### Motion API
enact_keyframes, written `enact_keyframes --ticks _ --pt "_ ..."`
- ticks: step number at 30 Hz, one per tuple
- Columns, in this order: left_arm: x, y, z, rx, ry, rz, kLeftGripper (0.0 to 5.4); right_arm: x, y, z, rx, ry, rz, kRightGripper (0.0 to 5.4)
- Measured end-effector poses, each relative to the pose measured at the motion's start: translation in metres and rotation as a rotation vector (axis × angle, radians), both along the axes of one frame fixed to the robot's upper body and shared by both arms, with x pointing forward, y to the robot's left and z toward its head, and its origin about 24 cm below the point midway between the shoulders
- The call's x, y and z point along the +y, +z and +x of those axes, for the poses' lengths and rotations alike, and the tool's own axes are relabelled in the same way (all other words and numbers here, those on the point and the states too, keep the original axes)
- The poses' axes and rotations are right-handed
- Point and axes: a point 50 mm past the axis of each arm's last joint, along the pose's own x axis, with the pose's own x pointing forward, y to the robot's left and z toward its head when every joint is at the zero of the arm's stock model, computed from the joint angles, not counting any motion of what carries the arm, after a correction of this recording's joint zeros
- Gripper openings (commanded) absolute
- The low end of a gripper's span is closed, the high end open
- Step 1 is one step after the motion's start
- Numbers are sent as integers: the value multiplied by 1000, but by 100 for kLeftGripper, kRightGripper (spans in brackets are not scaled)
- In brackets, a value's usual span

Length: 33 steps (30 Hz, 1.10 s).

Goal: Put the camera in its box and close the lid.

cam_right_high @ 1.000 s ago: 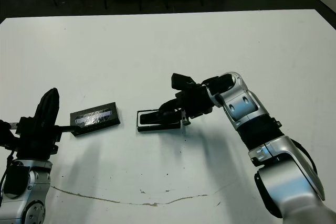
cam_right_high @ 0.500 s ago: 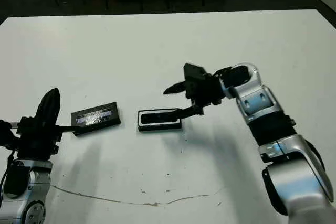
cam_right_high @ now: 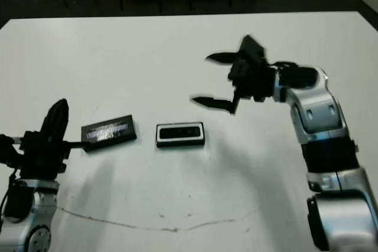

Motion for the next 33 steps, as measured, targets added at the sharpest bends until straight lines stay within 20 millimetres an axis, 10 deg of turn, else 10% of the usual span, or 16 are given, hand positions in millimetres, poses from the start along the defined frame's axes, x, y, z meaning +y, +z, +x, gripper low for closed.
enact_keyframes --ticks 14,26,33 --pt "46 60 7 -78 -245 440 33 -29 -47 -62 14 -134 208 235" --pt "48 84 50 79 -611 671 251 -36 -54 -60 77 -207 253 12" --pt "49 75 65 171 -759 604 378 -42 -61 -57 102 -224 249 0"
